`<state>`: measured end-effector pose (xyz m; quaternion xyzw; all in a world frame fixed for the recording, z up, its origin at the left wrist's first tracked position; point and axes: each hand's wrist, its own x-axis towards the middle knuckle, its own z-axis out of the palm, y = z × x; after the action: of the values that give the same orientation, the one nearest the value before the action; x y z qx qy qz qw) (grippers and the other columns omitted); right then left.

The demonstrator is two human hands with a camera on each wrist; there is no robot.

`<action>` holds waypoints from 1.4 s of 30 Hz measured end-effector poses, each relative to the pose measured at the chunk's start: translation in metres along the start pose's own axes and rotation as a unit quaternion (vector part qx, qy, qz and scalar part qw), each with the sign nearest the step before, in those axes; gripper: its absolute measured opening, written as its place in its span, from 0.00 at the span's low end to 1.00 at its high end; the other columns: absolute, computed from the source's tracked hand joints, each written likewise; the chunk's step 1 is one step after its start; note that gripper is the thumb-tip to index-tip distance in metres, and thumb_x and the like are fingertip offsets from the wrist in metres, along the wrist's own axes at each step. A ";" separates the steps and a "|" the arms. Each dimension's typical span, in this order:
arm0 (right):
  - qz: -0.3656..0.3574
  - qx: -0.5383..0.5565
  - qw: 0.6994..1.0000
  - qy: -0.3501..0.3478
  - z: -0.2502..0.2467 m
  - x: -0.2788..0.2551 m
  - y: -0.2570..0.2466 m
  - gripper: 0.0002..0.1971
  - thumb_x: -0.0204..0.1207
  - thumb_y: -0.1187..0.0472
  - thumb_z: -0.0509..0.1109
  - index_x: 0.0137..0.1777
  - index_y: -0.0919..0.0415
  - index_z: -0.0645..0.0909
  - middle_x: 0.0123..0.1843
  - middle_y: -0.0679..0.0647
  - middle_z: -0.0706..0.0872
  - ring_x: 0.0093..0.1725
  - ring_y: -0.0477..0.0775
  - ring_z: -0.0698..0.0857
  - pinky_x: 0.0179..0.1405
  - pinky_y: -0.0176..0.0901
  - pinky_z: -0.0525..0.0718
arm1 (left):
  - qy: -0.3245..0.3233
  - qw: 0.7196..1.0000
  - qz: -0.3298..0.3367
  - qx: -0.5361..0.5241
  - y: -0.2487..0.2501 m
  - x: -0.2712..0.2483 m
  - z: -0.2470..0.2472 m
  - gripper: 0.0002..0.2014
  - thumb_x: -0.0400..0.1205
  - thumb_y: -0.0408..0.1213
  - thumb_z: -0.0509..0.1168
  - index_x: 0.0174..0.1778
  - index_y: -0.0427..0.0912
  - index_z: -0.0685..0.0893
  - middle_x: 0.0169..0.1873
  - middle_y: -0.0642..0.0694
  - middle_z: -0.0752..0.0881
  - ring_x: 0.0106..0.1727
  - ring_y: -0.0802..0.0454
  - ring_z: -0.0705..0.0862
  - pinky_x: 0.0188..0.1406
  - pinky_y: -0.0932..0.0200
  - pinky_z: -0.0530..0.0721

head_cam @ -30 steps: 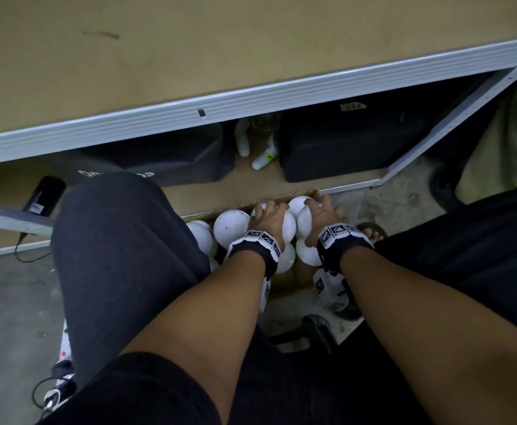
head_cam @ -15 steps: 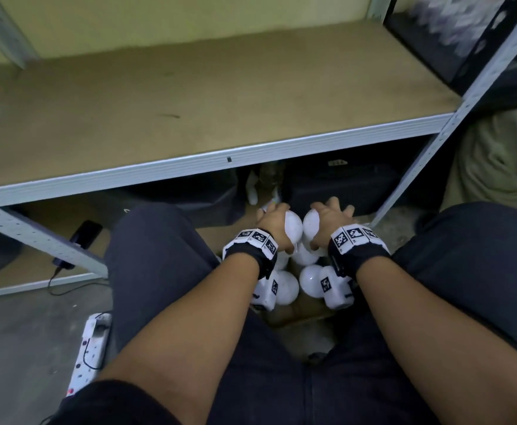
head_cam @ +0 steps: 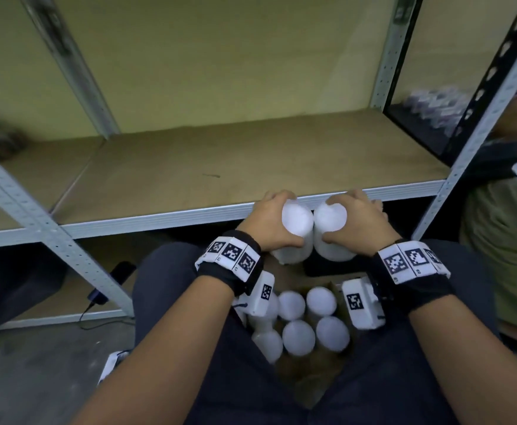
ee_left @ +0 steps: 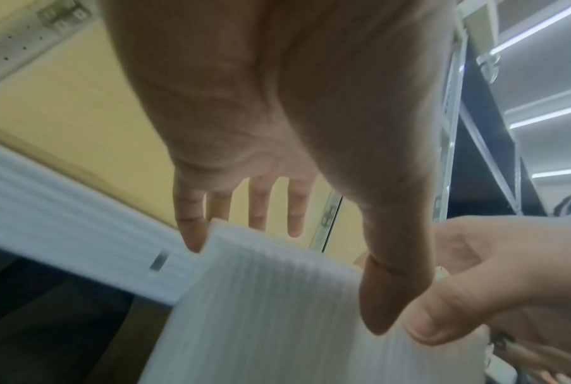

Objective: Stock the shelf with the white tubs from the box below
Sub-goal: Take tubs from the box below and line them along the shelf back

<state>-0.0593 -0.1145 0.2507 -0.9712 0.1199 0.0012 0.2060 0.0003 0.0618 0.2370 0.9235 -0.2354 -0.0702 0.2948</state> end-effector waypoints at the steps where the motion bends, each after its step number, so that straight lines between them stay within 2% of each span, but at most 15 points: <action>1: -0.016 0.008 1.000 0.016 -0.006 0.002 -0.002 0.33 0.60 0.50 0.78 0.68 0.44 0.75 0.72 0.49 0.71 0.68 0.66 0.71 0.68 0.54 0.70 | 0.017 1.000 0.011 -0.009 0.002 0.000 -0.008 0.41 0.58 0.47 0.79 0.69 0.50 0.72 0.64 0.48 0.73 0.66 0.46 0.75 0.67 0.55 0.76; 5: -0.057 0.046 0.995 0.068 -0.028 0.015 -0.010 0.27 0.57 0.46 0.77 0.60 0.43 0.80 0.67 0.48 0.77 0.68 0.62 0.75 0.69 0.55 0.69 | 0.083 0.995 0.035 -0.030 0.013 0.004 -0.040 0.33 0.61 0.46 0.79 0.63 0.53 0.77 0.61 0.52 0.76 0.61 0.54 0.76 0.55 0.61 0.74; 9: -0.068 0.070 0.990 0.102 -0.045 0.034 -0.022 0.24 0.61 0.48 0.77 0.59 0.45 0.82 0.66 0.48 0.78 0.68 0.61 0.75 0.70 0.51 0.66 | 0.117 0.991 0.030 -0.052 0.018 0.020 -0.061 0.26 0.63 0.46 0.78 0.57 0.53 0.81 0.58 0.55 0.77 0.59 0.56 0.76 0.52 0.62 0.73; 12: -0.069 0.087 0.988 0.107 -0.049 0.052 -0.029 0.23 0.61 0.50 0.78 0.59 0.48 0.84 0.66 0.49 0.79 0.68 0.58 0.75 0.75 0.52 0.68 | 0.121 0.991 0.019 -0.053 0.016 0.037 -0.067 0.22 0.63 0.46 0.78 0.53 0.52 0.82 0.57 0.55 0.78 0.59 0.56 0.76 0.49 0.63 0.73; 17: -0.058 0.102 0.989 0.093 -0.044 0.087 -0.028 0.23 0.61 0.51 0.80 0.58 0.49 0.85 0.67 0.50 0.79 0.69 0.56 0.75 0.75 0.54 0.69 | 0.112 0.993 0.004 -0.035 0.009 0.068 -0.066 0.22 0.63 0.47 0.79 0.52 0.50 0.84 0.59 0.52 0.79 0.58 0.54 0.76 0.51 0.62 0.71; 20: -0.054 0.101 0.990 0.084 -0.037 0.108 -0.024 0.23 0.62 0.50 0.79 0.59 0.49 0.84 0.67 0.49 0.79 0.69 0.57 0.75 0.74 0.50 0.68 | 0.108 0.993 -0.004 -0.039 0.005 0.085 -0.065 0.21 0.64 0.47 0.78 0.52 0.50 0.84 0.58 0.53 0.79 0.58 0.55 0.76 0.51 0.62 0.71; 27: -0.071 0.092 0.987 0.109 -0.021 0.135 -0.011 0.22 0.62 0.49 0.78 0.58 0.46 0.82 0.68 0.45 0.79 0.69 0.59 0.75 0.69 0.48 0.65 | 0.106 0.994 0.002 -0.035 -0.002 0.104 -0.062 0.21 0.66 0.46 0.77 0.53 0.49 0.82 0.51 0.59 0.74 0.53 0.57 0.73 0.48 0.63 0.69; 32: -0.076 0.079 0.987 0.118 -0.016 0.135 -0.009 0.22 0.64 0.49 0.76 0.60 0.46 0.81 0.70 0.44 0.79 0.72 0.58 0.74 0.66 0.45 0.64 | 0.114 0.992 0.007 -0.045 -0.002 0.100 -0.059 0.21 0.68 0.45 0.77 0.55 0.49 0.82 0.54 0.58 0.77 0.58 0.55 0.76 0.50 0.63 0.69; 34: -0.081 0.068 0.988 0.113 -0.017 0.132 -0.009 0.23 0.66 0.48 0.76 0.62 0.45 0.81 0.72 0.44 0.78 0.74 0.57 0.72 0.69 0.46 0.64 | 0.111 0.993 0.003 -0.039 0.000 0.097 -0.059 0.21 0.69 0.46 0.76 0.56 0.50 0.81 0.57 0.57 0.79 0.61 0.54 0.76 0.53 0.61 0.70; 36: -0.077 0.060 0.991 0.093 -0.021 0.130 -0.010 0.25 0.68 0.47 0.75 0.66 0.45 0.80 0.76 0.45 0.75 0.78 0.57 0.67 0.76 0.51 0.63 | 0.101 0.995 -0.005 0.000 -0.001 0.098 -0.059 0.22 0.70 0.50 0.74 0.58 0.53 0.80 0.61 0.57 0.78 0.67 0.53 0.75 0.66 0.53 0.70; 38: -0.067 0.047 0.994 0.077 -0.025 0.122 -0.013 0.27 0.69 0.48 0.76 0.69 0.45 0.77 0.78 0.45 0.71 0.80 0.58 0.61 0.79 0.58 0.62 | 0.091 0.995 -0.005 0.049 0.000 0.094 -0.060 0.23 0.72 0.52 0.72 0.62 0.55 0.78 0.66 0.56 0.76 0.74 0.53 0.69 0.75 0.47 0.60; 39: -0.063 0.041 0.994 0.081 -0.027 0.117 -0.014 0.28 0.69 0.48 0.76 0.70 0.45 0.77 0.78 0.44 0.71 0.80 0.58 0.59 0.78 0.60 0.62 | 0.092 0.994 -0.002 0.059 0.001 0.091 -0.061 0.23 0.73 0.52 0.71 0.64 0.55 0.77 0.67 0.56 0.75 0.76 0.54 0.66 0.76 0.47 0.57; 42: -0.070 0.031 0.989 0.124 -0.035 0.107 -0.017 0.22 0.71 0.48 0.74 0.65 0.47 0.80 0.71 0.44 0.76 0.74 0.55 0.66 0.72 0.54 0.65 | 0.113 0.992 0.021 0.060 0.006 0.082 -0.065 0.21 0.76 0.50 0.69 0.64 0.53 0.78 0.67 0.56 0.75 0.73 0.54 0.68 0.73 0.51 0.61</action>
<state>0.0468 -0.1383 0.2841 -0.9629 0.0761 -0.1375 0.2192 0.0880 0.0517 0.2948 0.9364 -0.2239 0.0552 0.2646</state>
